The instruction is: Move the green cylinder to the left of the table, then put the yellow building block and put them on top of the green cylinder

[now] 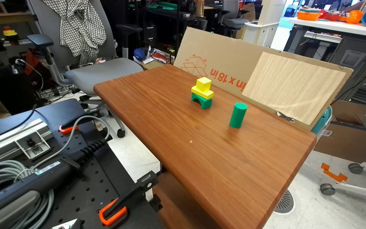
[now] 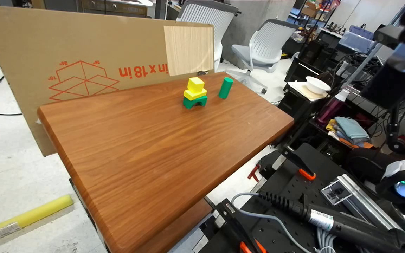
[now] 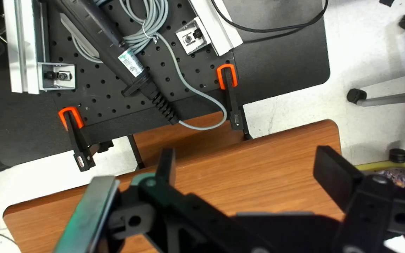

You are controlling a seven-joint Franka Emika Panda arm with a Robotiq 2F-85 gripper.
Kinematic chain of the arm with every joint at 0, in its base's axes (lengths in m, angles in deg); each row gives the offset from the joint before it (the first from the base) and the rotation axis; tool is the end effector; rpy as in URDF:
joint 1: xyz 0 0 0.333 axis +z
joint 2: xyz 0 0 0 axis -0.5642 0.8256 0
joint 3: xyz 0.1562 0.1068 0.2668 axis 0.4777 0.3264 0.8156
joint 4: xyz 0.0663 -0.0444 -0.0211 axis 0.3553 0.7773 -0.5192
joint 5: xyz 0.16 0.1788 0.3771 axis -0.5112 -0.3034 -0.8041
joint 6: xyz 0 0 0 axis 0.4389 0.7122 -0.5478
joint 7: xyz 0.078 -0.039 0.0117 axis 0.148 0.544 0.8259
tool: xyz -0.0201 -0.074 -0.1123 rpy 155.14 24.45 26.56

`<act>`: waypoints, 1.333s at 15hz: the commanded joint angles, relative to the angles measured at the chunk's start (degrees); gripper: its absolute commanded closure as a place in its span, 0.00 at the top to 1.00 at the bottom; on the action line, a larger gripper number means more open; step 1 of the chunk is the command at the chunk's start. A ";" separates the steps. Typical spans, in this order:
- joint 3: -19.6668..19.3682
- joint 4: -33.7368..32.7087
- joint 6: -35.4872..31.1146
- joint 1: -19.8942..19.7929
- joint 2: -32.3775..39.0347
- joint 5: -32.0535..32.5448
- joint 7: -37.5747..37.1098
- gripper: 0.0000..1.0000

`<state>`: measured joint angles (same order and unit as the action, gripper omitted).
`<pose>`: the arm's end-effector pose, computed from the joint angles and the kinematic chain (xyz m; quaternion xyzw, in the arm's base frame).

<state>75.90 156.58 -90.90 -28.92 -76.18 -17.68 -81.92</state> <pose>0.3422 0.1099 0.3557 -0.9943 0.1025 0.0253 0.0125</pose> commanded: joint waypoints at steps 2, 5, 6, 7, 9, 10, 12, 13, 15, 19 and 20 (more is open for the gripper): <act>-0.11 -0.07 0.12 0.07 0.00 0.09 -0.04 1.00; -0.11 -0.07 0.12 0.07 0.00 0.09 -0.04 1.00; -0.11 -0.07 0.12 0.07 0.00 0.09 -0.04 1.00; -0.11 -0.07 0.12 0.07 0.00 0.09 -0.04 1.00; -0.11 -0.07 0.12 0.07 0.00 0.09 -0.04 1.00; -0.47 -0.08 -1.37 0.18 0.16 -1.23 -0.45 1.00; -1.36 -0.09 -4.68 0.63 1.25 -2.67 0.82 1.00; -1.29 -0.59 -5.68 0.21 2.19 -2.85 0.12 1.00; -1.10 -1.84 -9.47 -0.63 5.12 -3.16 -0.86 1.00; -1.84 -4.98 -18.18 -2.02 13.47 -2.15 -0.68 1.00; -1.99 -6.04 -20.36 -2.42 16.11 -1.84 -0.89 1.00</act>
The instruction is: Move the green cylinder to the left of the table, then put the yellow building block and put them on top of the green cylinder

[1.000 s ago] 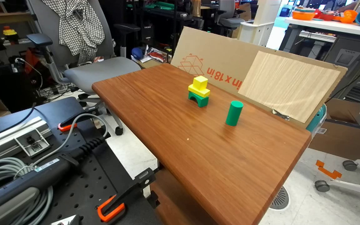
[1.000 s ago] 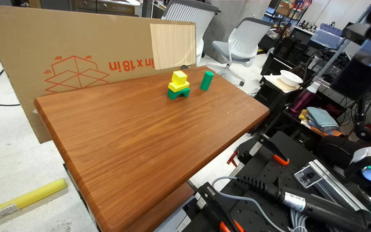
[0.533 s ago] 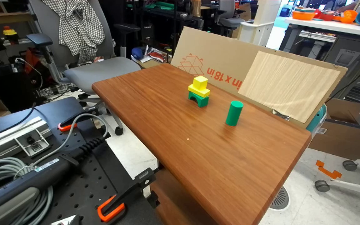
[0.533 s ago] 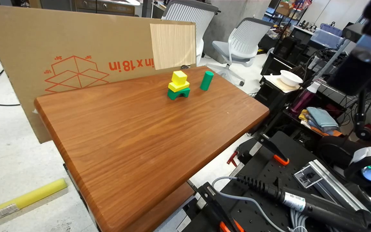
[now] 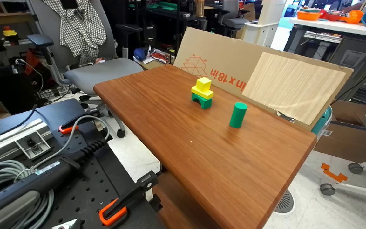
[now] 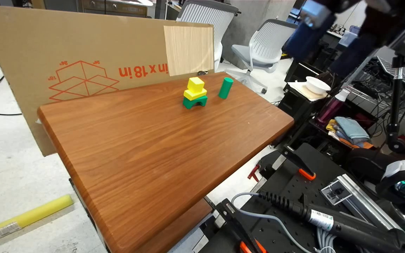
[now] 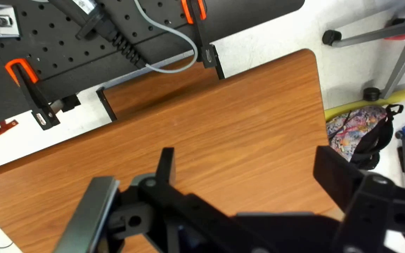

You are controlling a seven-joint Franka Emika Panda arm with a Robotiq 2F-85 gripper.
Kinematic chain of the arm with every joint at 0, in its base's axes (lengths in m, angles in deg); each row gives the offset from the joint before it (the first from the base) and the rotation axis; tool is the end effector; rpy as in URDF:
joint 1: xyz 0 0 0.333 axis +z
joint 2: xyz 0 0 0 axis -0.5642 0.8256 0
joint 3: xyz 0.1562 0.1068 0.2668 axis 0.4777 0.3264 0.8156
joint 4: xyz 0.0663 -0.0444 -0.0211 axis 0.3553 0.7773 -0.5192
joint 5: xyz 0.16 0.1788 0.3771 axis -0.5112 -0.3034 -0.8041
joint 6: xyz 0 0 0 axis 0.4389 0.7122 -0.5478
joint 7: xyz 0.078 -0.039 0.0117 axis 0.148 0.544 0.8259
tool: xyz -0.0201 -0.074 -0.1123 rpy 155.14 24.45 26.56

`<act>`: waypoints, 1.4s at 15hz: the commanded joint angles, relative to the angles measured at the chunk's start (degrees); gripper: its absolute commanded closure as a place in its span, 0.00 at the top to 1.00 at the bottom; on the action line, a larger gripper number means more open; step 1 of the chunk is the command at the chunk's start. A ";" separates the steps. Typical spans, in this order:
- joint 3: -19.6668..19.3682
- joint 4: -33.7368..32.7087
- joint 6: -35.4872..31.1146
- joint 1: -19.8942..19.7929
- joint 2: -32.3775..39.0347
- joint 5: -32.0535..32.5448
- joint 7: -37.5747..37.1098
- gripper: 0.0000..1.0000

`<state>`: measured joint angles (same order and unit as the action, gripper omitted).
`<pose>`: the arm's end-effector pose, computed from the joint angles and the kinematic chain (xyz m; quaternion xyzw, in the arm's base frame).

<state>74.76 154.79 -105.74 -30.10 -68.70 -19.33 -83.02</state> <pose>0.3909 0.1055 0.3476 -0.9874 0.1412 -0.0463 0.0547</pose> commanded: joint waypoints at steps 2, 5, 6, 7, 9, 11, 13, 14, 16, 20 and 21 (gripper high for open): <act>-0.69 -6.90 -11.25 -2.89 15.18 1.62 -0.84 1.00; -1.74 -12.12 -16.07 -5.08 24.40 3.60 -1.37 1.00; -2.52 -14.15 -17.06 -5.65 27.27 4.29 -1.30 1.00; -3.44 -16.26 -17.22 -5.83 29.75 4.82 -0.96 1.00; -5.64 -20.66 -17.15 -6.21 34.53 5.82 -0.65 1.00; -8.21 -25.66 -15.93 -6.33 39.36 5.77 -0.09 1.00; -10.47 -30.05 -15.44 -6.32 43.66 6.05 -0.72 1.00; -11.53 -32.11 -15.33 -6.29 45.67 6.01 -0.89 1.00; -13.45 -35.56 -15.06 -6.14 49.04 6.12 -1.23 1.00; -16.56 -41.79 -14.98 -6.00 55.32 6.55 -1.32 1.00; -17.09 -43.09 -14.89 -6.04 56.71 6.32 -1.34 1.00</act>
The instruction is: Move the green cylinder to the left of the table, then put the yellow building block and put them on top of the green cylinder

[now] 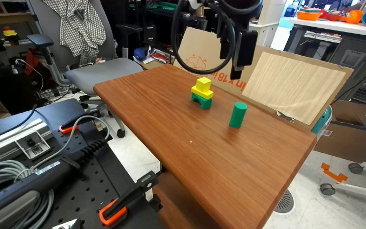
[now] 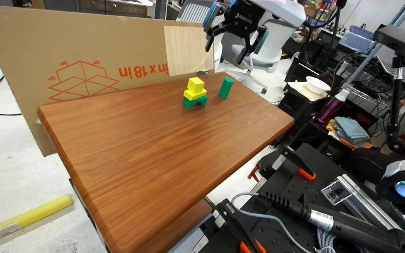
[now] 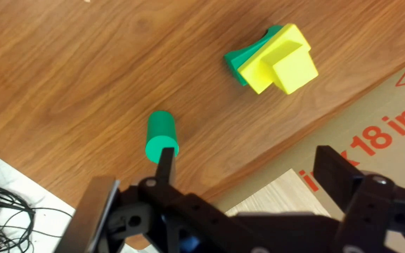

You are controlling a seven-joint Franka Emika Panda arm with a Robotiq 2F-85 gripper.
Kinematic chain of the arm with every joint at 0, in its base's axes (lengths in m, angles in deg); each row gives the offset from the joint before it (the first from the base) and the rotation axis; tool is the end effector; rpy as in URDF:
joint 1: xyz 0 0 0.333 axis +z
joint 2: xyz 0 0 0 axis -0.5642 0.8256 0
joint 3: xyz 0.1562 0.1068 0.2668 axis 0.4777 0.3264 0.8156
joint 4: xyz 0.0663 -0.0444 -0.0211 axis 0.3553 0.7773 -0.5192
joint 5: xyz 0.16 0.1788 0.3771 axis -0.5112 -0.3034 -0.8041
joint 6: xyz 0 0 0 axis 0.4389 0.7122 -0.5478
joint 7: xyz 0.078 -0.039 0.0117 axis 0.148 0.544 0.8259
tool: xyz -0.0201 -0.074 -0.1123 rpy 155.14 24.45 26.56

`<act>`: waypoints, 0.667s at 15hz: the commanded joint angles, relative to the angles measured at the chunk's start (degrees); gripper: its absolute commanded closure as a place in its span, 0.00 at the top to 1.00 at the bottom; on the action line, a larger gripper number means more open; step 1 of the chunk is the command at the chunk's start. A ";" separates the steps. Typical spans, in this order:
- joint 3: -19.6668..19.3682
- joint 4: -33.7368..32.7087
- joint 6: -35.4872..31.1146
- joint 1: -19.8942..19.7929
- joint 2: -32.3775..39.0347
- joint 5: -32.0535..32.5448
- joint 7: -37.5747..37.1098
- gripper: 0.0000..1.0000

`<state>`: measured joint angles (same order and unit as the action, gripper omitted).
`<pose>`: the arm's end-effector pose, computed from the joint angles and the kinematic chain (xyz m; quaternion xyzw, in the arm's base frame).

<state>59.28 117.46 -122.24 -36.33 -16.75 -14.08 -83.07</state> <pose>0.6395 -0.0732 0.2225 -0.9515 0.2958 -0.0744 0.0391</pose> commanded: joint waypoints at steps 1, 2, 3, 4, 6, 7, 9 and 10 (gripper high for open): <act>-2.09 -7.12 2.24 0.16 6.14 0.91 -1.44 1.00; -2.55 -8.30 2.86 0.21 7.27 0.93 -1.55 1.00; -2.87 -9.13 3.30 0.17 8.41 0.88 -1.37 1.00; -3.18 -9.92 3.55 0.19 9.43 0.93 -1.31 1.00; -3.46 -11.36 4.86 -0.08 10.99 0.54 -0.97 1.00; -3.58 -12.03 5.63 -0.18 11.53 0.37 -0.96 1.00; -3.60 -12.98 6.87 -0.41 12.30 0.08 -0.55 1.00; -3.73 -13.27 7.41 -0.36 12.41 0.14 -0.66 1.00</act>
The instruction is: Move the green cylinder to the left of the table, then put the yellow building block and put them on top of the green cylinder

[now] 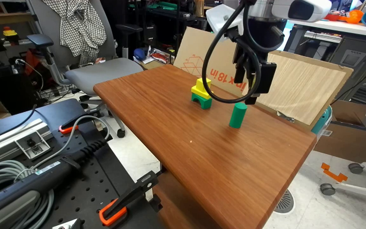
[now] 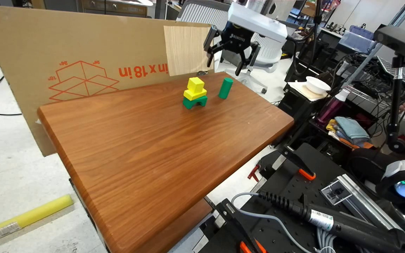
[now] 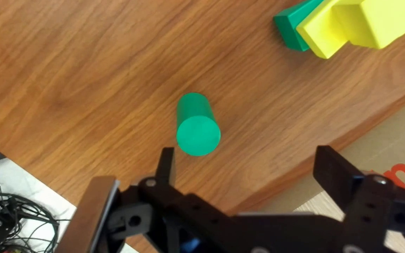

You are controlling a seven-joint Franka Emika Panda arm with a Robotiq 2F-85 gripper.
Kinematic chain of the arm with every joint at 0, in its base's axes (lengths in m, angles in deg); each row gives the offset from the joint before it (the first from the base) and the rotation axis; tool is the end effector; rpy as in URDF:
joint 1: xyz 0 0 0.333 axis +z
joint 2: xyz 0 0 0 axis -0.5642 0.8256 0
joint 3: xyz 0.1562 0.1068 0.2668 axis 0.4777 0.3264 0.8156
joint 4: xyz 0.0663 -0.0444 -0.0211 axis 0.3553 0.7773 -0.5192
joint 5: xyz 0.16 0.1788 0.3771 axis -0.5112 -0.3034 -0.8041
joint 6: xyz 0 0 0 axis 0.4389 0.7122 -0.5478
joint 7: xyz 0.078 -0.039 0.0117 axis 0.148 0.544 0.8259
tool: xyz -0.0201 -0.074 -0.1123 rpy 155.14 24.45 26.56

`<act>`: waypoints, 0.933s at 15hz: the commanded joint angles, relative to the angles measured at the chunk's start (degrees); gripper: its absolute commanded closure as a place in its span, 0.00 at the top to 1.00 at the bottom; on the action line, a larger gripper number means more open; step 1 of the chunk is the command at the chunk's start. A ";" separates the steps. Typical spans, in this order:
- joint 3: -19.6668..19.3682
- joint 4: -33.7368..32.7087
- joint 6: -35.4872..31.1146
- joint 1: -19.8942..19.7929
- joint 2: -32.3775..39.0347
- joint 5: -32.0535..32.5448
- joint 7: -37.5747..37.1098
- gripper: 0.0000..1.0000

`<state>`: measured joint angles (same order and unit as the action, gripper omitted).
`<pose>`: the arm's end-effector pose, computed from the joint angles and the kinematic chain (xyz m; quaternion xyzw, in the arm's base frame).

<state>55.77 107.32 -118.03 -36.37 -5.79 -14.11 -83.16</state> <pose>0.6700 -0.1162 0.1711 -0.9470 0.3187 -0.0369 0.0127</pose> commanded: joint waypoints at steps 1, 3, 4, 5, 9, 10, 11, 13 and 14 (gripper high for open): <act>-0.38 -3.51 3.73 -0.24 1.53 0.24 -0.82 1.00; -0.40 -4.33 5.25 -0.38 1.58 0.05 -0.89 1.00; -0.50 -4.55 5.90 -0.33 1.57 0.20 -0.96 1.00; -0.62 -4.63 6.69 -0.22 1.60 0.47 -1.02 1.00; -1.15 -3.94 7.51 0.45 1.80 1.69 -1.60 1.00; -1.25 -3.99 7.78 0.54 1.97 2.03 -1.82 1.00; -1.33 -4.09 8.05 0.62 2.22 2.46 -2.12 1.00; -1.50 -4.18 8.11 0.93 2.74 3.43 -2.86 1.00; -1.59 -4.27 8.03 1.07 3.07 3.81 -3.25 1.00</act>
<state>55.19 104.57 -111.41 -36.35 -4.21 -12.00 -84.37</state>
